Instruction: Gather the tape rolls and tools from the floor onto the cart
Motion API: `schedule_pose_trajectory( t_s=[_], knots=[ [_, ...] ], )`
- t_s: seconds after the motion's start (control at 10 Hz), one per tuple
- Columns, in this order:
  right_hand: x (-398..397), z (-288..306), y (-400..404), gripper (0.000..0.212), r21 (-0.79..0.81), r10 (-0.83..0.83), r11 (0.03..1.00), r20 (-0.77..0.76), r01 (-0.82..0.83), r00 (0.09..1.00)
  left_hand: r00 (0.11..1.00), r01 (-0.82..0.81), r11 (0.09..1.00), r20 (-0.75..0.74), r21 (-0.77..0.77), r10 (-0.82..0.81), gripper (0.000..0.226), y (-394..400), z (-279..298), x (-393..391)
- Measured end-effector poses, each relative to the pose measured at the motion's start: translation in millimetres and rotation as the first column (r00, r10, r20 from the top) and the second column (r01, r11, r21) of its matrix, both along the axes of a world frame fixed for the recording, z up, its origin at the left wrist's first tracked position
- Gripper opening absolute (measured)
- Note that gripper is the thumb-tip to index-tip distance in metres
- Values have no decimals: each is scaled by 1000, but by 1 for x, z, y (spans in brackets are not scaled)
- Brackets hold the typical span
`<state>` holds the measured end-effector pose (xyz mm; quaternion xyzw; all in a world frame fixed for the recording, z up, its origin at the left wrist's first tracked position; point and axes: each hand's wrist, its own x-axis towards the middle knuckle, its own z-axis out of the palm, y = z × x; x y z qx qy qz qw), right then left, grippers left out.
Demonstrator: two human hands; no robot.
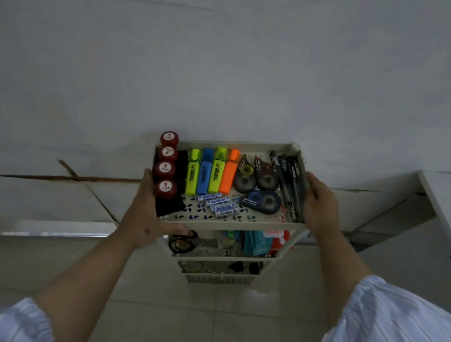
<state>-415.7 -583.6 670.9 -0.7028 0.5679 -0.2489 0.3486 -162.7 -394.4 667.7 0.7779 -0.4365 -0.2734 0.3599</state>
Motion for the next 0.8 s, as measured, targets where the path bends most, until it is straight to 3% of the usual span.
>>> schedule_pose_trajectory(
  t_s=[0.3,0.5,0.7,0.8],
  knots=[
    [-6,-4,7,40,1,17,1000,-19,-17,1000,998,62,997,-22,44,-61,149,-6,7,5],
    [-6,2,8,42,-33,87,995,-149,-93,985,998,47,995,34,83,-50,146,-4,9,3],
    [-5,32,4,34,3,168,985,-233,-172,958,993,66,984,82,167,-80,163,3,41,4],
    [3,61,3,37,-7,154,987,-194,-158,969,992,40,979,107,198,-62,159,9,64,5]
  ],
)
